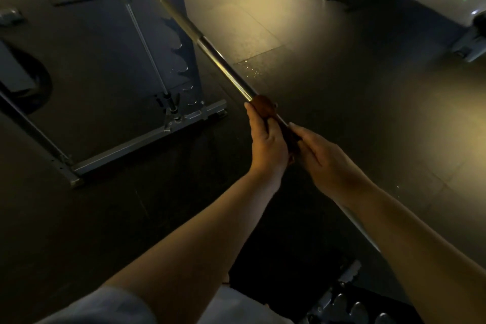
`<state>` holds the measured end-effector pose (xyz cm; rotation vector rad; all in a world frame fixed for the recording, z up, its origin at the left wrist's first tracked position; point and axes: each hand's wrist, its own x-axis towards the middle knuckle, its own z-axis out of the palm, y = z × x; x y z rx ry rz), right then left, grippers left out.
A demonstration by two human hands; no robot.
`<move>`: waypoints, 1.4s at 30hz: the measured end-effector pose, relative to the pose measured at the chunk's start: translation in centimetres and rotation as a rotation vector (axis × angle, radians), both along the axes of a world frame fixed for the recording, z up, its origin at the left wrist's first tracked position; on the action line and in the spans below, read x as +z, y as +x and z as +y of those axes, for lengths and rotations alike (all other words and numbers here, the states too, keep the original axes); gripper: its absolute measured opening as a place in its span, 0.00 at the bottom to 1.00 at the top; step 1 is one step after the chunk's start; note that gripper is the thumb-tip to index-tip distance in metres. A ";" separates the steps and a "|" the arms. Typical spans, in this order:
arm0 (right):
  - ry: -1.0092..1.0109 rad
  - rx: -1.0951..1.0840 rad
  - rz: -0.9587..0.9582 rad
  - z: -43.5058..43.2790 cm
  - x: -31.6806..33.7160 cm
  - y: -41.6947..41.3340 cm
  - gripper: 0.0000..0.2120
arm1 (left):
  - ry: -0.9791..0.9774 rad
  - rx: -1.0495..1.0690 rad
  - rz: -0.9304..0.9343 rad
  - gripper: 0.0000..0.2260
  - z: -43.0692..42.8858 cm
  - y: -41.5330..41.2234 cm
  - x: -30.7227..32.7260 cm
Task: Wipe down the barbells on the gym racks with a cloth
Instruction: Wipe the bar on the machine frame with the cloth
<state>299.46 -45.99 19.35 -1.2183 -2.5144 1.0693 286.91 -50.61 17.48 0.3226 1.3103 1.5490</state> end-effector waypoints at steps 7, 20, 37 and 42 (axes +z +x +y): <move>-0.043 0.048 0.006 -0.3 0.7 0.5 0.22 | 0.062 0.034 -0.084 0.27 -1.8 4.2 -0.7; -0.116 -0.015 0.031 -1.3 0.3 4.2 0.22 | 0.027 0.055 -0.052 0.25 -0.8 2.5 0.6; -0.101 -0.009 0.011 -2.3 0.6 6.4 0.22 | -0.011 0.029 -0.042 0.27 -2.5 5.9 0.5; -0.148 -0.012 0.039 -2.6 0.9 6.3 0.22 | 0.052 0.048 -0.054 0.27 -3.9 9.3 -0.4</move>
